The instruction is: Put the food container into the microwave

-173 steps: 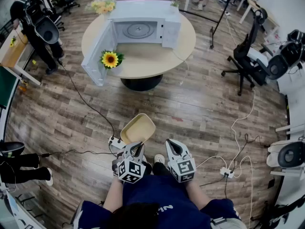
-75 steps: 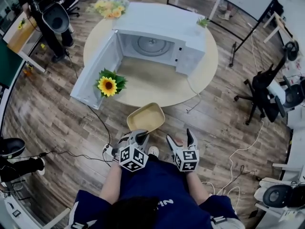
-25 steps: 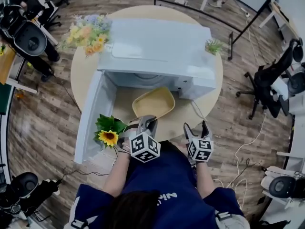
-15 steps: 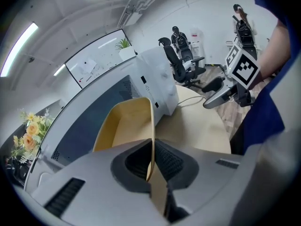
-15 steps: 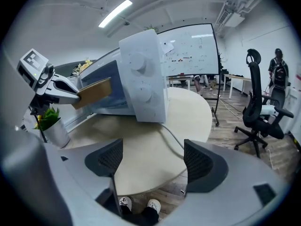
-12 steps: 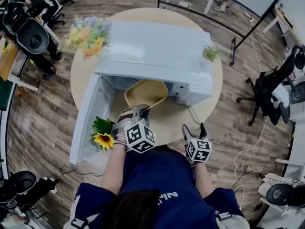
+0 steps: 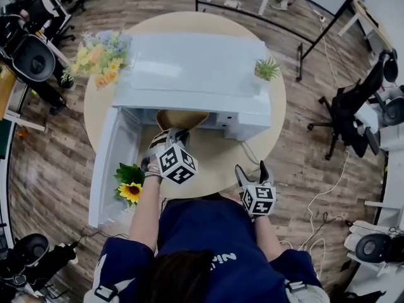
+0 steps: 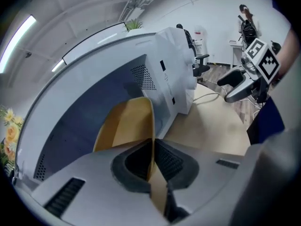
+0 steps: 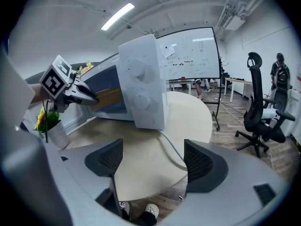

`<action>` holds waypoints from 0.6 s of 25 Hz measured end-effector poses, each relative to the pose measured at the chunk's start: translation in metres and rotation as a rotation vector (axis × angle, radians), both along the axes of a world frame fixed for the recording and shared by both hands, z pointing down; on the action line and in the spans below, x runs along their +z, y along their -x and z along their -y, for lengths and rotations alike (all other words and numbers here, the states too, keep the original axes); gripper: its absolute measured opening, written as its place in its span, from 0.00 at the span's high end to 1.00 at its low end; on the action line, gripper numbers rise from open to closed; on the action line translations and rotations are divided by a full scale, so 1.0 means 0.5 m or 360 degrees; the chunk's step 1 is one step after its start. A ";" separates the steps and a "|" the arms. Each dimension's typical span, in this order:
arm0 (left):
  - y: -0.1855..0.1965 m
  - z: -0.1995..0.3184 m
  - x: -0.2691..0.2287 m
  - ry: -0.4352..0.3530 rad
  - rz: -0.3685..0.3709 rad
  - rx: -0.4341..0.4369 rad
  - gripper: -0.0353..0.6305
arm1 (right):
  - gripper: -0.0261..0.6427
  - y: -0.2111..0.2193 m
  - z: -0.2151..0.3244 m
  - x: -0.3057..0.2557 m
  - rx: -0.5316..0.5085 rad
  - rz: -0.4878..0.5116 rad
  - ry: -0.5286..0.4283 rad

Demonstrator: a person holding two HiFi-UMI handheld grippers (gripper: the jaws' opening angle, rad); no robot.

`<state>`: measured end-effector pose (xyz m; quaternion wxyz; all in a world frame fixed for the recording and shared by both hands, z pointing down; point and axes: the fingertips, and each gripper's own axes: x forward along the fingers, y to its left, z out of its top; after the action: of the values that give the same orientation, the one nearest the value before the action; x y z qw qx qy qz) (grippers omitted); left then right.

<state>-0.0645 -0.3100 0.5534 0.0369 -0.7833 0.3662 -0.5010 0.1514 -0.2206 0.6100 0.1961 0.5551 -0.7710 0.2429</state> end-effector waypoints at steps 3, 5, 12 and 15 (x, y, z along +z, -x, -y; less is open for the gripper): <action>0.009 0.022 0.014 0.0021 -0.0012 -0.0010 0.92 | 0.37 0.003 0.006 -0.010 0.0000 0.0005 -0.0039; 0.015 0.036 0.025 0.0043 -0.0017 -0.0017 0.92 | 0.37 0.005 0.014 -0.016 -0.0001 0.0010 -0.0059; 0.025 0.083 0.047 0.0084 -0.0042 -0.0051 0.92 | 0.36 0.016 0.044 -0.045 -0.0018 0.0034 -0.0122; 0.031 0.099 0.054 0.0089 -0.0047 -0.0062 0.92 | 0.36 0.028 0.058 -0.069 -0.0036 0.0049 -0.0178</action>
<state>-0.0799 -0.3596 0.5803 -0.0002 -0.7840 0.3677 -0.5002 0.1372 -0.2496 0.5755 0.1557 0.5526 -0.7925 0.2057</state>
